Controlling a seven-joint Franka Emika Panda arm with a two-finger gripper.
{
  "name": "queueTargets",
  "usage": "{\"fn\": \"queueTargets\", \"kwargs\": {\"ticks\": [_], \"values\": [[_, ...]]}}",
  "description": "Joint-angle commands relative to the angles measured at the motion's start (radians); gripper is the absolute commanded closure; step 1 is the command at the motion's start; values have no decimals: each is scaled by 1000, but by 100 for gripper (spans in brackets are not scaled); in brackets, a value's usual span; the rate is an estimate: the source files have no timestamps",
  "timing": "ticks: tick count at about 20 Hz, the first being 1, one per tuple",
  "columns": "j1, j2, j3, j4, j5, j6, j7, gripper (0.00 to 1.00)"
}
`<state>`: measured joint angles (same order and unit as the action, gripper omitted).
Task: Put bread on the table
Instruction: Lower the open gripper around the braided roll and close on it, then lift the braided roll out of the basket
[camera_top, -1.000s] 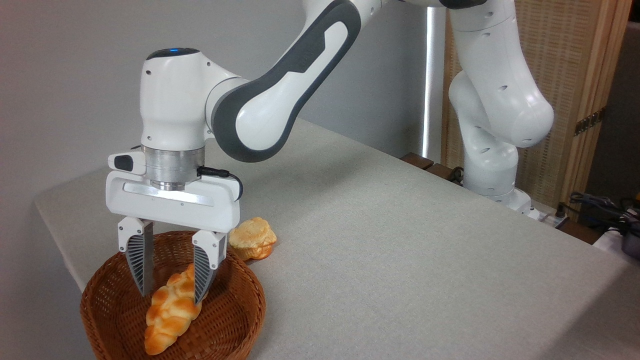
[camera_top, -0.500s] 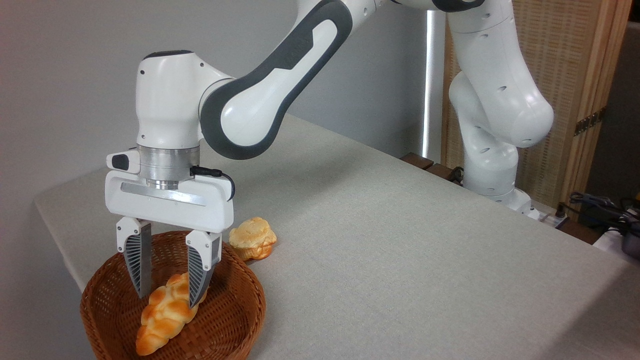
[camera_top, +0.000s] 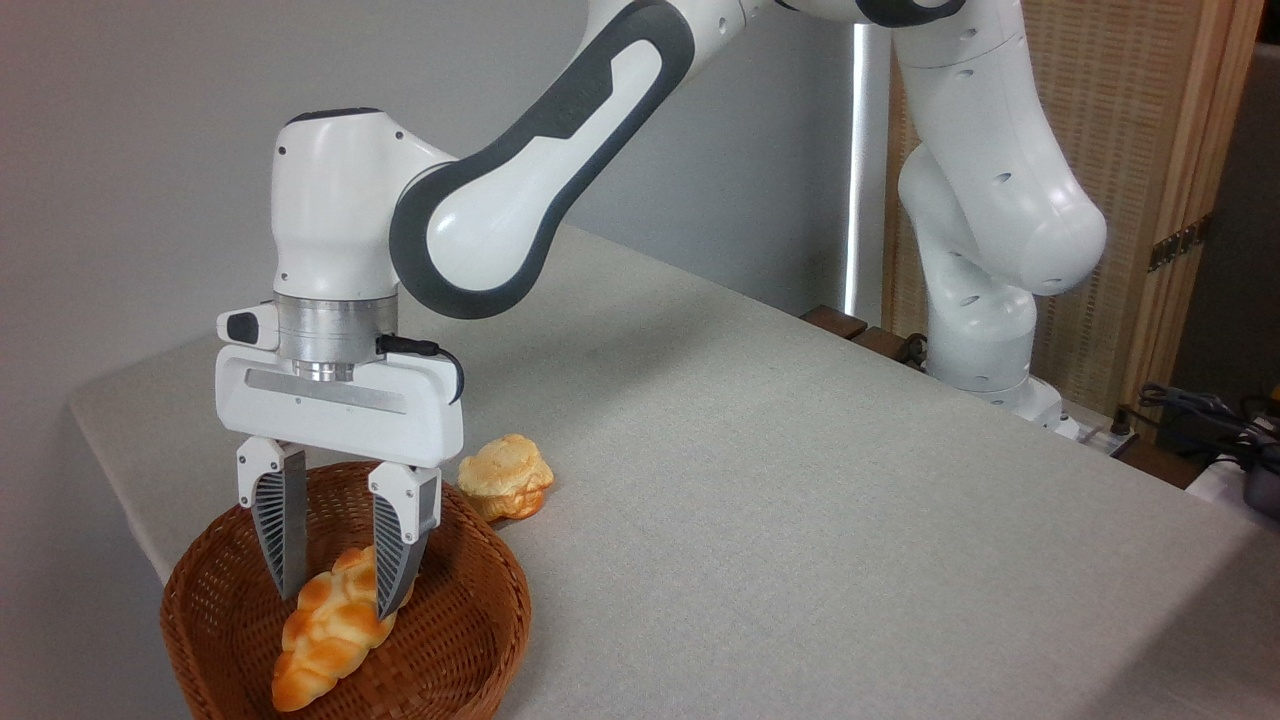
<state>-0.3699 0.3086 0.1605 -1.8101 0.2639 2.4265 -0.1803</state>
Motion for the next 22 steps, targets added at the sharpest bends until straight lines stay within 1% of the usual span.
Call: {"fn": "queueTargets", "kwargs": {"ticks": [1,2,3,4,5,13,18,20,22], "values": [[-9,18,2,15,26,6,-14,2],[-9,18,4,15,26,8,-15,20],[-9,17,2,15,26,8,-13,32],[-9,17,2,15,26,8,-13,42],[-10,17,2,15,26,8,-11,45],[-9,14,4,15,26,8,-13,45],[-9,4,7,17,25,8,-15,43],[-6,-17,10,20,25,9,-13,42],[-1,-45,10,20,26,8,-10,38]]}}
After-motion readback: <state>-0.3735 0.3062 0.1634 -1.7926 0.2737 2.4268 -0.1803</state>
